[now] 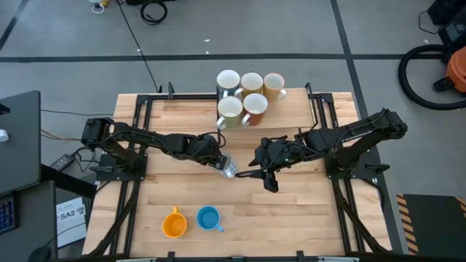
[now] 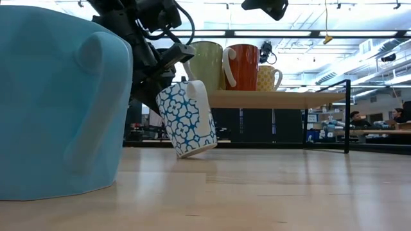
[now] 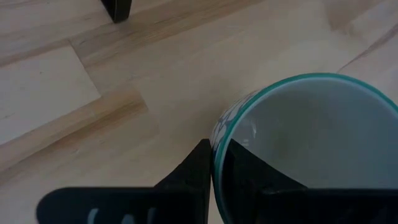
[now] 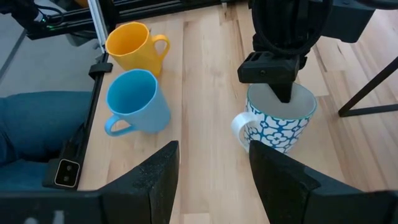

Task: Place coffee mugs
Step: Put the blue patterned mug on the shelf

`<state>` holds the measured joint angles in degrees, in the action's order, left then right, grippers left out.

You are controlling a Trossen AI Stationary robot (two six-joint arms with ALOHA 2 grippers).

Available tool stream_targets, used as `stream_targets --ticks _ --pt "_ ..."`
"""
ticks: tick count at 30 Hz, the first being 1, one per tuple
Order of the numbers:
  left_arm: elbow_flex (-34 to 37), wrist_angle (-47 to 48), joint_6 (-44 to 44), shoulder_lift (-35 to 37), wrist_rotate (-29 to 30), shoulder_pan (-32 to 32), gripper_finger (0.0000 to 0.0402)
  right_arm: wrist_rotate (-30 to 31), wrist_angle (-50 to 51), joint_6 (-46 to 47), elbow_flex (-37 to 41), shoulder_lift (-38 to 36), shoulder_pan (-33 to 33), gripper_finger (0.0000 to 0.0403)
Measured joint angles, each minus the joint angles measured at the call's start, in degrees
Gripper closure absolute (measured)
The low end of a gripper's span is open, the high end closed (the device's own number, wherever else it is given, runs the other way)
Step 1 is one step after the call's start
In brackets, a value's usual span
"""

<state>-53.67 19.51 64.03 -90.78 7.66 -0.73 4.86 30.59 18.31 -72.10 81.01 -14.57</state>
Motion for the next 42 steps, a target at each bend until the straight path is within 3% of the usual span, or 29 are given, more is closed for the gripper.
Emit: stream_targets --ticks 30,42 --pt "0.04 -0.91 -0.13 0.0 -1.44 0.02 0.0229 0.0 -0.01 0.0 0.0 0.0 0.0 0.0202" --pt "0.07 -3.41 -4.3 0.0 -1.47 0.02 0.0214 0.0 -0.02 -0.01 0.0 0.0 0.01 0.0202"
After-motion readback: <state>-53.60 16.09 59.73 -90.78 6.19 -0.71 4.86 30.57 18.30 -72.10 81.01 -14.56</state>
